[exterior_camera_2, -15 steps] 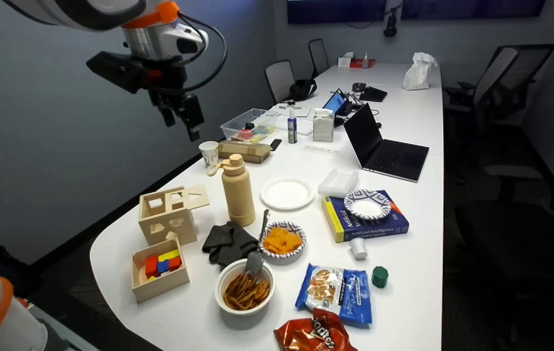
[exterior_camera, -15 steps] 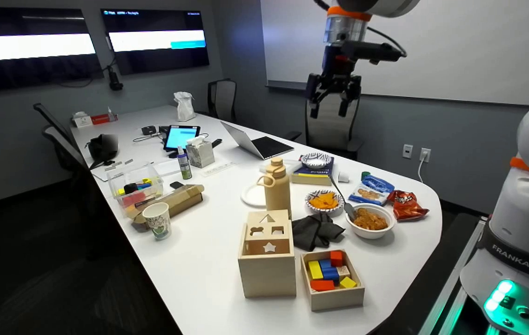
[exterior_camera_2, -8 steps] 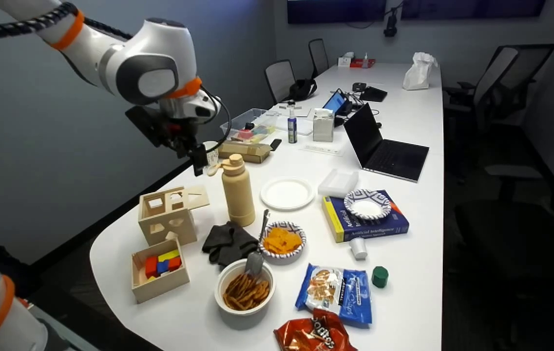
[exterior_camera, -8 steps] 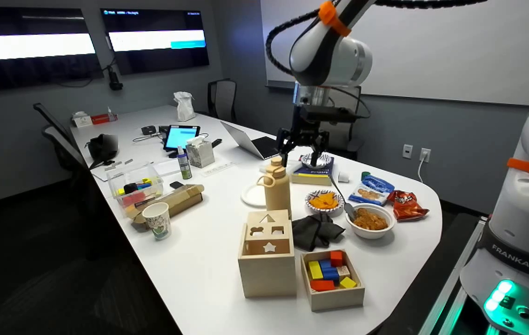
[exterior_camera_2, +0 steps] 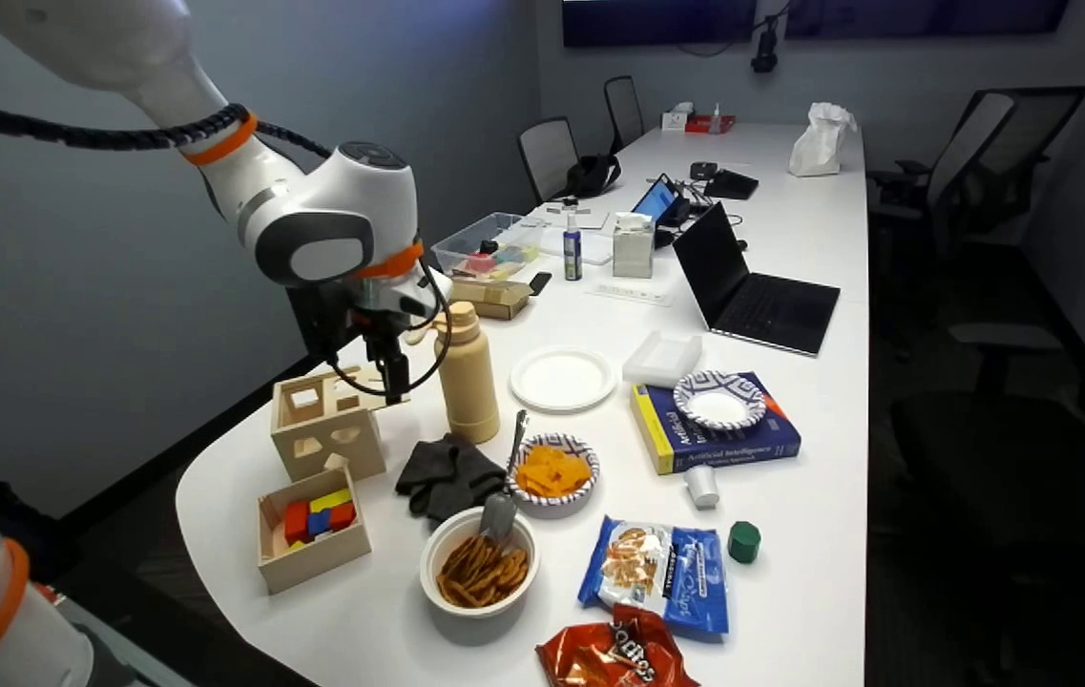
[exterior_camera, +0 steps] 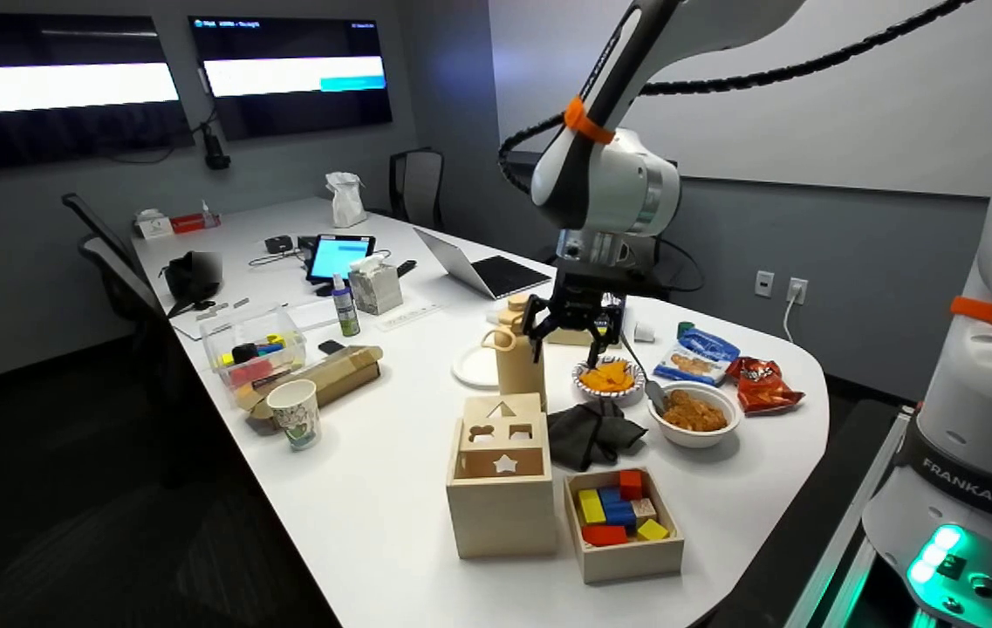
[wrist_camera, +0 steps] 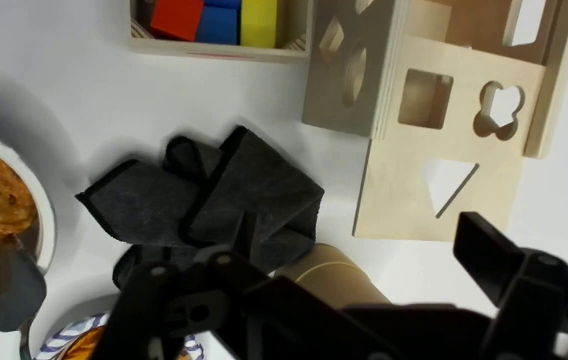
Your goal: Close the shape sorter, pick up an orange cube from the brown box and put it inside the shape sorter using the square shaped opening
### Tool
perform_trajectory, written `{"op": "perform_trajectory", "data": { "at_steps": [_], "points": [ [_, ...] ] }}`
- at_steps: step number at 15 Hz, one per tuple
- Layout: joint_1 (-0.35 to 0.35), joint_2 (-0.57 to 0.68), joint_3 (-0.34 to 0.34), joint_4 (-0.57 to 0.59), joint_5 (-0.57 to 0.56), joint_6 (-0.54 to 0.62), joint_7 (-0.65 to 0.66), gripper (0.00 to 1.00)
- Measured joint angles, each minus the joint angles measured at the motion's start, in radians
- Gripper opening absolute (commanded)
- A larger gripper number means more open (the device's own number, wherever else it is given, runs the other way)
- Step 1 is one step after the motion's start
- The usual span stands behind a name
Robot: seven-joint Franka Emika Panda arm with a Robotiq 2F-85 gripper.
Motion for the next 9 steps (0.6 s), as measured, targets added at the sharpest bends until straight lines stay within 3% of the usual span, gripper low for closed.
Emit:
{"op": "perform_trajectory", "data": {
  "at_steps": [5,9],
  "points": [
    [0.0,0.091,0.037,0.01,0.159,0.147,-0.075,1.0],
    [0.0,0.161,0.056,0.037,0.2,0.223,-0.083,1.0]
  ]
}}
